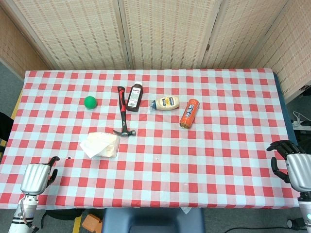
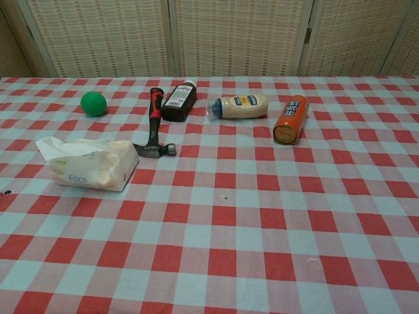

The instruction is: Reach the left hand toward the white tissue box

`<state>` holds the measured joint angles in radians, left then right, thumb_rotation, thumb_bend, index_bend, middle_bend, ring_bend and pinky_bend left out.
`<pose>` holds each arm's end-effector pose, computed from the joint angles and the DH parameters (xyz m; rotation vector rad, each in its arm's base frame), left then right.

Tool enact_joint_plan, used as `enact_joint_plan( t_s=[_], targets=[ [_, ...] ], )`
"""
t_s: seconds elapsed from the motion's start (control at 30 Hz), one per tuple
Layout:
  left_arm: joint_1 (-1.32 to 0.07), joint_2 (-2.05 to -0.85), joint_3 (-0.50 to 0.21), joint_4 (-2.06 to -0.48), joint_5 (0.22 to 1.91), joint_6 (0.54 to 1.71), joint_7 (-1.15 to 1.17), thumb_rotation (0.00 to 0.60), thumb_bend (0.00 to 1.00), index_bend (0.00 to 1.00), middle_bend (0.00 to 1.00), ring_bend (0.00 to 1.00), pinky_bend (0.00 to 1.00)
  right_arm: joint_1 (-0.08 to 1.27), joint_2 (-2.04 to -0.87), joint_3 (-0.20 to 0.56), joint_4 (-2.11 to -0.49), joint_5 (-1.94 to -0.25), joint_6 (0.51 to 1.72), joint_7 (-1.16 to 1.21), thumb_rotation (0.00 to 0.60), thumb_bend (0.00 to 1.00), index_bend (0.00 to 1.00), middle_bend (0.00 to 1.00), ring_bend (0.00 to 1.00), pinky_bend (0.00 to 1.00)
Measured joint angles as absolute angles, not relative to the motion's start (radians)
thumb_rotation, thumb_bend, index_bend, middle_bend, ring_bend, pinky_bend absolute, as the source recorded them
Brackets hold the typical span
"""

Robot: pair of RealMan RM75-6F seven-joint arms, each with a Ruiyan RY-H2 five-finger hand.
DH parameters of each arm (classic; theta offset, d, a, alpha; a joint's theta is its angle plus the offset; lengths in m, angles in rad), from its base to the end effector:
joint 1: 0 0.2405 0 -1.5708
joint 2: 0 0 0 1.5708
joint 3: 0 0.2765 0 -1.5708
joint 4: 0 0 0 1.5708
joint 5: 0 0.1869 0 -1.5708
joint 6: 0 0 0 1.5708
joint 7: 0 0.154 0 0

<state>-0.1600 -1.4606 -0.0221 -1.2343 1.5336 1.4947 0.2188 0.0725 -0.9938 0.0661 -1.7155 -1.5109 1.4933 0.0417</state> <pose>-0.3356 0.2137 0.0977 -1.5228 -0.6532 -0.7722 -0.3048 -0.1886 0.2235 1.3715 -0.9011 0.9401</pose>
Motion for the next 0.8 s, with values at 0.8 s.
enact_joint_plan(
  t_s=[0.8],
  targets=[
    [-0.218,-1.575,-0.076,-1.297,1.569,1.513,0.312,0.600,0.45,0.27,0.82,0.83,1.00,0.078,-0.977,0.062,-1.729,-1.498,1.459,0.059,0.600,0.54,0.42,0.33,0.20,0.34]
  ],
)
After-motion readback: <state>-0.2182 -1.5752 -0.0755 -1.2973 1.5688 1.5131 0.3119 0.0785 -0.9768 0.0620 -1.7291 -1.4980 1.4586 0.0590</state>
